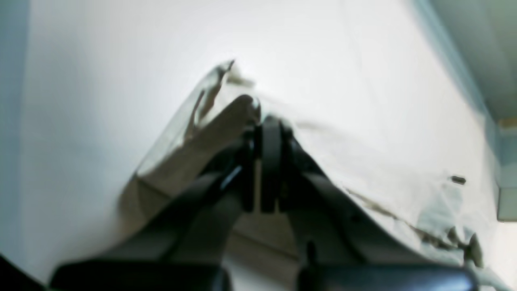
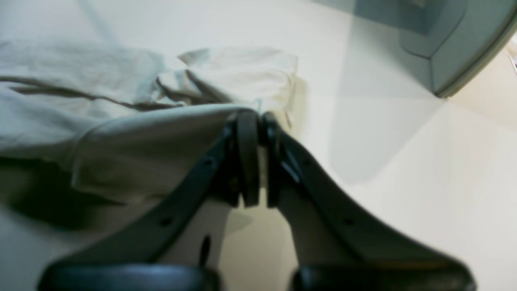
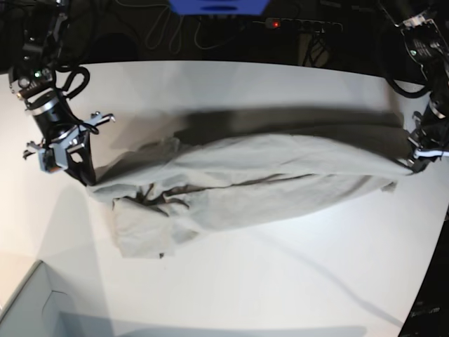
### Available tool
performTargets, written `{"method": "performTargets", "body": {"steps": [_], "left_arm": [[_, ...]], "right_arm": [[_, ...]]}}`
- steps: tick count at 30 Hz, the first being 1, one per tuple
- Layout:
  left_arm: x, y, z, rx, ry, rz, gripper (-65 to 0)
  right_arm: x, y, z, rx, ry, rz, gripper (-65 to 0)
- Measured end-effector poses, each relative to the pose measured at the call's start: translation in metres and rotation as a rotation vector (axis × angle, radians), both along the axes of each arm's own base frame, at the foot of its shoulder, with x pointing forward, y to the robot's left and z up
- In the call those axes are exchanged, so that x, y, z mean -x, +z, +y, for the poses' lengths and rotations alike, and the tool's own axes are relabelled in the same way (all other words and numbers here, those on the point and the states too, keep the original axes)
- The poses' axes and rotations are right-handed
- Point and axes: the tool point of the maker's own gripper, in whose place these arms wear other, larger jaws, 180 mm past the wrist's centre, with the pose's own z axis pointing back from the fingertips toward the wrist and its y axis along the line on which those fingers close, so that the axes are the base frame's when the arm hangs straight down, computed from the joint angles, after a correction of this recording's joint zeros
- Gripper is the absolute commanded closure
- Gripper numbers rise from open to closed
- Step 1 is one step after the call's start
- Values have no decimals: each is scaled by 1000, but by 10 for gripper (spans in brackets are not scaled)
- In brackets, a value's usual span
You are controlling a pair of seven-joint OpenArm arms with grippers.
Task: Layout the t-shirt on the table in an organized manner, then fold the t-shirt properly
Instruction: 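Lift the held shirt ends high with both grippers, then swing the shirt up and lay it flat across the table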
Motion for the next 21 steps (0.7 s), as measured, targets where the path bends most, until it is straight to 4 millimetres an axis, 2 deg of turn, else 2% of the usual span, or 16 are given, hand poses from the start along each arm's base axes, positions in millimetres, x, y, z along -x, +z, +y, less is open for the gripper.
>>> {"method": "performTargets", "body": {"steps": [2,4,9,12,17,19,21], "left_arm": [[-22,21,2,-11,6,-65,0],[-51,53,-1,-17,-7,-162,0],[-116,133,-22,-87,-127,-332,0],[-152,167,-41,-90,-193,-401,0],[-209,203,-62,-72,-241,-426,0],[-231,226,-70,-60,-268,-452,0],[-252,250,-78,-45,-290,-466,0]], "right_arm": [[-14,11,0,4,-1,-28,0],[-33,23,-3,34,-9,-29,0],[-82,68,-10,81,-35,-82,0],[-107,99,-15,101,-53,-124,0],[-150,157,-22,108,-81,-201,0],[-166,180,-28,102,-87,-240,0],[-183,195,-32,113,-86,-238,0]]}}
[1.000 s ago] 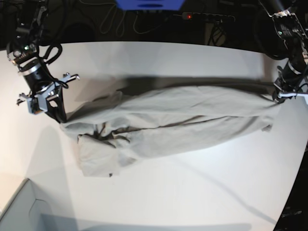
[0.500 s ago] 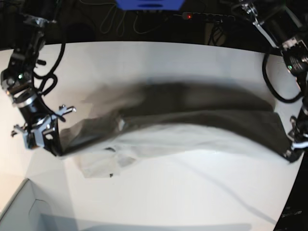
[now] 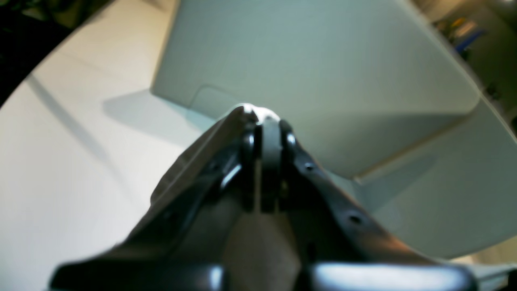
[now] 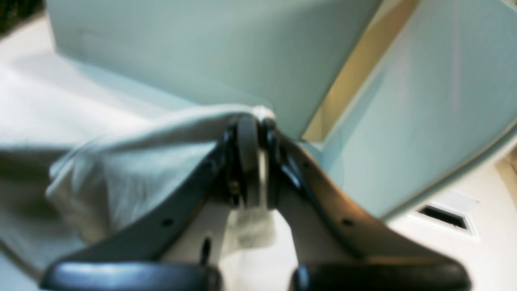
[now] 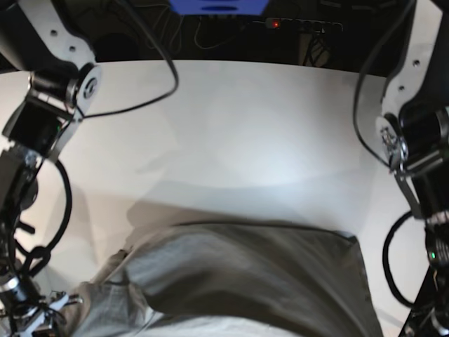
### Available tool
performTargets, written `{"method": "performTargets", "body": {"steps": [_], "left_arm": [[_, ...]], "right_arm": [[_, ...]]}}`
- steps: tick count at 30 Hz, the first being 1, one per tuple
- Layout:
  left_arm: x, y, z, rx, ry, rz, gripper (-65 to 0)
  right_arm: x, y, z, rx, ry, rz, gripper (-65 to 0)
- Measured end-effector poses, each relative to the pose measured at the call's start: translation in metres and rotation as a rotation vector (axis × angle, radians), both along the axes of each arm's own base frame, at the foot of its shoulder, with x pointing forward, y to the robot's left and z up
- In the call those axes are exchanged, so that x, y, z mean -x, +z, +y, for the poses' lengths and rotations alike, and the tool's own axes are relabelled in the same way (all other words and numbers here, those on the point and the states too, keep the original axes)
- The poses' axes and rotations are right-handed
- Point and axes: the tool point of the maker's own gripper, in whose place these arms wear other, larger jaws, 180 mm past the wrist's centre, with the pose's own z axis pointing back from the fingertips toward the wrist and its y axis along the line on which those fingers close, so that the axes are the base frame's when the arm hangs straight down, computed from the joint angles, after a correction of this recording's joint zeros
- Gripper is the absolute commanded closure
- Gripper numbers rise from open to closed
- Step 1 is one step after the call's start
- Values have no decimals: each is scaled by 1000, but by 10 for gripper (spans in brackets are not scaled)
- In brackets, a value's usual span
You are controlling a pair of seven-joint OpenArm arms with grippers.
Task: Layout the t-shirt on the table in an organized manner, then fold the t-shirt properly
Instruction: 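Swing the shirt up and lay it flat across the table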
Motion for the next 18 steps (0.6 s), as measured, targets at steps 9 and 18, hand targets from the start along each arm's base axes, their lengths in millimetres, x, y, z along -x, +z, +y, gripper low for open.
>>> {"method": "performTargets", "body": {"steps": [9,18], "left_arm": [[-47,102,-26,-5,-18,-171,0],[-45,95,-22,6,-10,-170,0]], "right_arm": [[-63,86,-32,-40,-6,-58,0],[-61,121,-53,-28,-36,-117,0]]}}
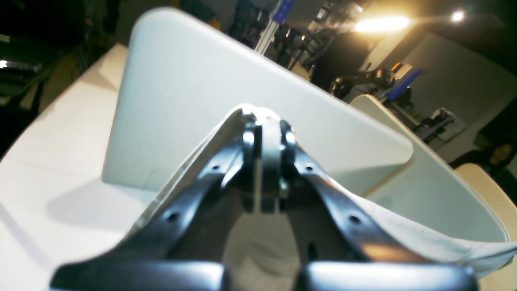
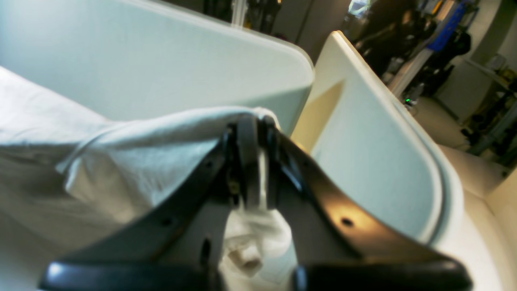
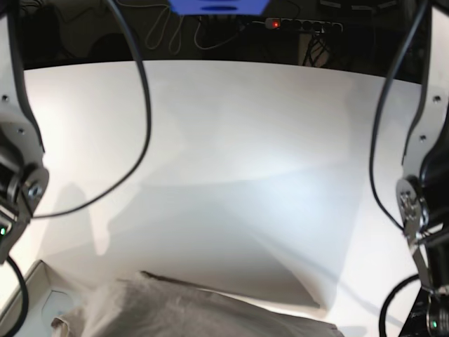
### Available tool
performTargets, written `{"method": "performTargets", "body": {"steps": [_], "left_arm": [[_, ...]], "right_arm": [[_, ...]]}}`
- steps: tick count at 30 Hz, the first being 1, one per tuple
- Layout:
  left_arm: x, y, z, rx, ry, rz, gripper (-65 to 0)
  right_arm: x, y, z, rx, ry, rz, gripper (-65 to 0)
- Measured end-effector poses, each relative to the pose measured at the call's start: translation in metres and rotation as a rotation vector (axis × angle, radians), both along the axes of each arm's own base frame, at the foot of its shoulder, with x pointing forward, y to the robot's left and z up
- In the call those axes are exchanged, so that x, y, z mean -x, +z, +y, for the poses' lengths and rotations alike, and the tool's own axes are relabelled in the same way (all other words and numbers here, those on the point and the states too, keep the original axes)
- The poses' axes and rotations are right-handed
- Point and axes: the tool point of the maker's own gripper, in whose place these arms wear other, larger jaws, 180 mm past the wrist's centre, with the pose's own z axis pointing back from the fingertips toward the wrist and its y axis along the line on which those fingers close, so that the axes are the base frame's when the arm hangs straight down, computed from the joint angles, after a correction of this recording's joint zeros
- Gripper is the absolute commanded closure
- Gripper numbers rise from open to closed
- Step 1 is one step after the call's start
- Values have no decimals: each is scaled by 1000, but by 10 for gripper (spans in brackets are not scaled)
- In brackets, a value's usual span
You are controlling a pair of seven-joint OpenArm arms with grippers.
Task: Layout the t-shirt on the table in an organized manner, then fold the t-shirt properly
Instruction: 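Swing the shirt up and lay it flat across the table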
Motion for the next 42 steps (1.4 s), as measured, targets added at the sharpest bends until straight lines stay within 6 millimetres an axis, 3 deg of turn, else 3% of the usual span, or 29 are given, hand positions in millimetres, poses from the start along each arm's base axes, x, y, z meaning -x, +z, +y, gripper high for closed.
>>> {"method": "performTargets", "body": {"steps": [3,7,11,16,20,24,26,30,33,36,38,42], "left_arm": [[14,-42,1,15,-11,47,0],[39,-105,17,19,0,143,0],[73,-165,14,66,-30,228,0],[136,-260,34,98,11,421,0],[195,-307,38,139,23,498,0],[267,-373,64,205,141,667,0],[288,-387,67,236,168,699,0],[308,-391,83,252,216,706,0],[318,-387,96,247,255,699,0],[317,-383,98,244,259,689,0],[312,-381,97,245,256,678,0],[303,-374,97,247,249,655,0]], "right_arm": [[24,-57,-1,69,-32,85,0],[61,-129,22,112,-10,187,0],[97,-162,52,118,48,200,0],[149,-232,42,121,-8,374,0],[188,-249,42,88,-21,387,0],[243,-313,36,61,-67,591,0],[260,-328,38,52,-64,640,0],[267,-326,38,71,-60,640,0],[257,-309,31,93,-70,593,0],[227,-299,37,80,-41,540,0],[212,-319,48,39,5,582,0],[216,-377,56,17,56,749,0]]}}
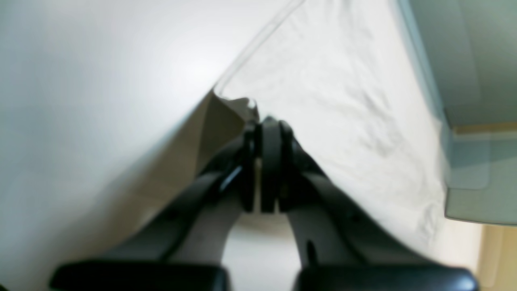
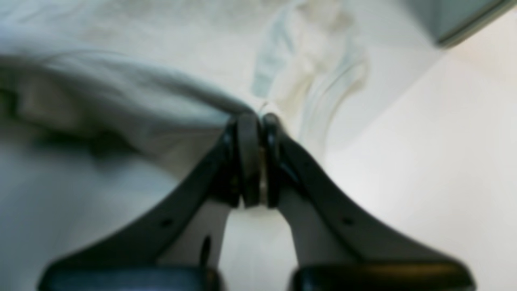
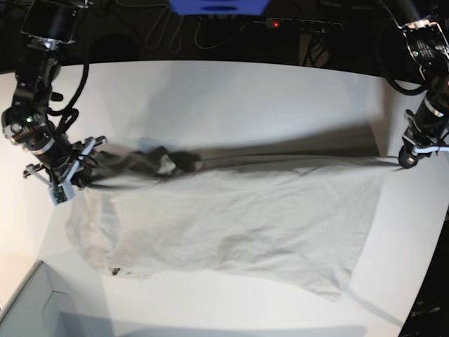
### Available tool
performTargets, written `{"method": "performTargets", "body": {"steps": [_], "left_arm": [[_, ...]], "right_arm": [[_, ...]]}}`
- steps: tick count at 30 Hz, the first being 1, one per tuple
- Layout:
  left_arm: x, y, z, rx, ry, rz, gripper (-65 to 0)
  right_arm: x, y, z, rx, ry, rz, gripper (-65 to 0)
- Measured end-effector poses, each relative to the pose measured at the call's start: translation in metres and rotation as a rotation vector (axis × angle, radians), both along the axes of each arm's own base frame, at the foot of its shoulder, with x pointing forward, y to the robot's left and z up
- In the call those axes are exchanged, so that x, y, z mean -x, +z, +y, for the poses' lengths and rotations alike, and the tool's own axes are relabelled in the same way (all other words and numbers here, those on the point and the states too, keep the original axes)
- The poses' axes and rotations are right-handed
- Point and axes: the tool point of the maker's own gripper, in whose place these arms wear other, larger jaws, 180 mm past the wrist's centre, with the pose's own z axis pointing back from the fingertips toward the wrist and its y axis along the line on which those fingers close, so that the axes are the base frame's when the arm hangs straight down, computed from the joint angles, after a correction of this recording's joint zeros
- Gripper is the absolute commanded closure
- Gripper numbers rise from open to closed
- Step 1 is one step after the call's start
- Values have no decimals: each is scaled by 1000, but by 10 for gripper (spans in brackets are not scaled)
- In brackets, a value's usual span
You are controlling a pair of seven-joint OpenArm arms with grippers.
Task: Layout the t-shirt on the table in an organized manner, then fold the t-shirt properly
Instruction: 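Swing the shirt up and lay it flat across the table, then regrasp the shirt edge with the right gripper near the sleeve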
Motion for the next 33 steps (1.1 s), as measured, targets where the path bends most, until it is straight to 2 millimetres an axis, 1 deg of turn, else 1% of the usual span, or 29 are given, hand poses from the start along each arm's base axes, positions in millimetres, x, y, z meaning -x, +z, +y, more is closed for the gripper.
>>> {"method": "performTargets", "body": {"steps": [2,3,4,5,7,9,12,14,16,17,18,20,22,26,27,29,31,33], "left_arm": [[-3,1,0,2,0,-5,0],[-4,2,0,3,3,-7,0],[-5,3,1,2,3,-11,0],[-7,4,0,3,2,-15,0],[-9,5,-1,5,0,-20,0],[-9,5,0,3,0,-18,0],[-8,4,0,4,1,-17,0],[-11,5,0,3,1,-21,0],[-15,10,1,1,4,-35,0],[-17,11,0,0,2,-38,0],[-17,11,0,1,2,-40,0],[-16,9,0,1,2,-34,0],[-15,9,0,1,2,-32,0],[-16,10,1,0,2,-36,0],[-16,10,1,1,3,-36,0],[-16,10,0,2,2,-35,0],[-16,10,0,2,3,-35,0],[-16,10,0,2,3,-36,0]], "right_arm": [[0,-23,6,-9,27,76,0],[-5,-27,9,-13,39,86,0],[-14,-25,14,-29,51,73,-1],[-23,-22,17,-44,56,60,-23],[-34,-20,14,-45,53,55,-85],[-37,-20,8,-31,44,67,-146],[-44,-11,2,-31,29,41,-260],[-47,-2,-10,-37,-12,12,-319],[-44,12,-25,-22,-50,-34,-359],[-39,16,-29,-16,-60,-54,-369],[-32,16,-30,-11,-66,-51,-372],[-16,3,-24,-5,-59,-8,-370],[-7,-5,-16,-21,-50,9,-370],[-8,-8,-11,-44,-57,9,-371],[-7,-11,-9,-54,-58,17,-371],[-4,-20,-6,-68,-61,41,-369],[2,-34,-6,-82,-66,80,-369],[5,-46,3,-86,-37,119,-369]]}}
